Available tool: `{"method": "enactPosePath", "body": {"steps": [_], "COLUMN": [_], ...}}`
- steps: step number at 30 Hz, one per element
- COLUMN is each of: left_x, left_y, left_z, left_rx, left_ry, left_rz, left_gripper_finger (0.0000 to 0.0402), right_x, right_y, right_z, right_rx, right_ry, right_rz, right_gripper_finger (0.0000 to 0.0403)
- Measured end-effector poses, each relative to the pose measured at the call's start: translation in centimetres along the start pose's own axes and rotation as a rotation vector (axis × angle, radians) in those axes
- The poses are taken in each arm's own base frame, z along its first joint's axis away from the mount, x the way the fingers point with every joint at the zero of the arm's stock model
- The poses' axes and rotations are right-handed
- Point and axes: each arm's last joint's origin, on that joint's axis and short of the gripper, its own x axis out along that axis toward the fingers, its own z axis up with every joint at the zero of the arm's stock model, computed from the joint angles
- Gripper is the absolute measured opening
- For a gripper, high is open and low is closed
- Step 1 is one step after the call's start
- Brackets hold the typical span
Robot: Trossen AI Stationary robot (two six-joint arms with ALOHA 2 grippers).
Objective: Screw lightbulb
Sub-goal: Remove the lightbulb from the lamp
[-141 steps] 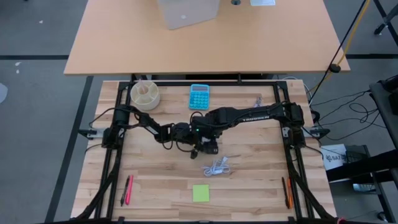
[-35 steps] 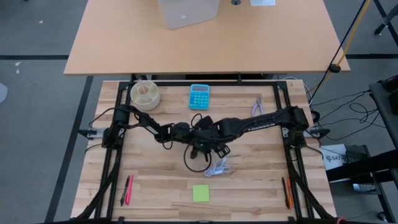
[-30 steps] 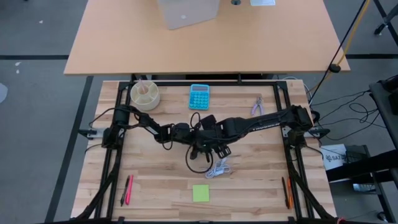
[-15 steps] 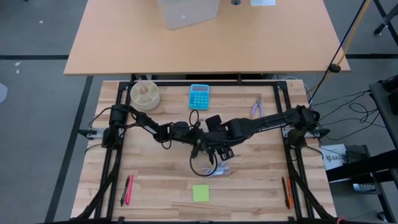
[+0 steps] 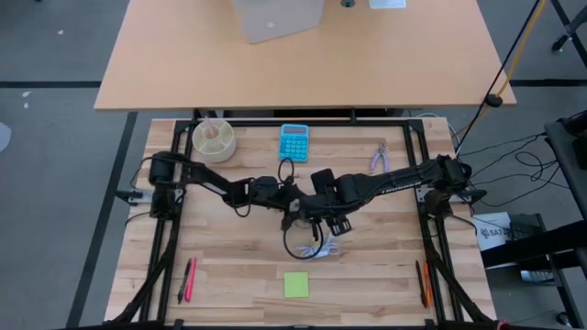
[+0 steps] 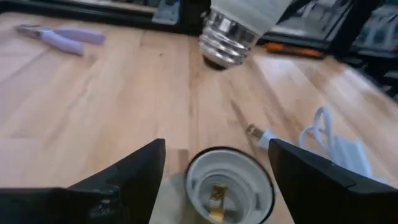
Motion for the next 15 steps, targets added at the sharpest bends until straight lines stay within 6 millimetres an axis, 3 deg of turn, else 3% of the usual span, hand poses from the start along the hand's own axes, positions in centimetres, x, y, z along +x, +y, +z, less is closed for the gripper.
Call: {"method": "enactPosePath", "body": {"steps": [6,15], "left_x": [-2.4,-9.3], "left_y": [-0.7,-2.5], "left_z": [2.6,4.2], "left_rx": [0.061,0.104], "left_ry": [0.002,-0.123], "left_rz": [0.052,0.187], "left_gripper_finger": [0.0291,0.0291], "right_x": [0.1,1.5], "right_y": [-0.5,-1.7], "right_z": [-0.3,-0.5], "right_rx": [0.062,0.266], "right_ry": [0.032,0.031], "right_rz": [-0.061,-0.148], "right_gripper_finger": [0.0279,0.0279]}}
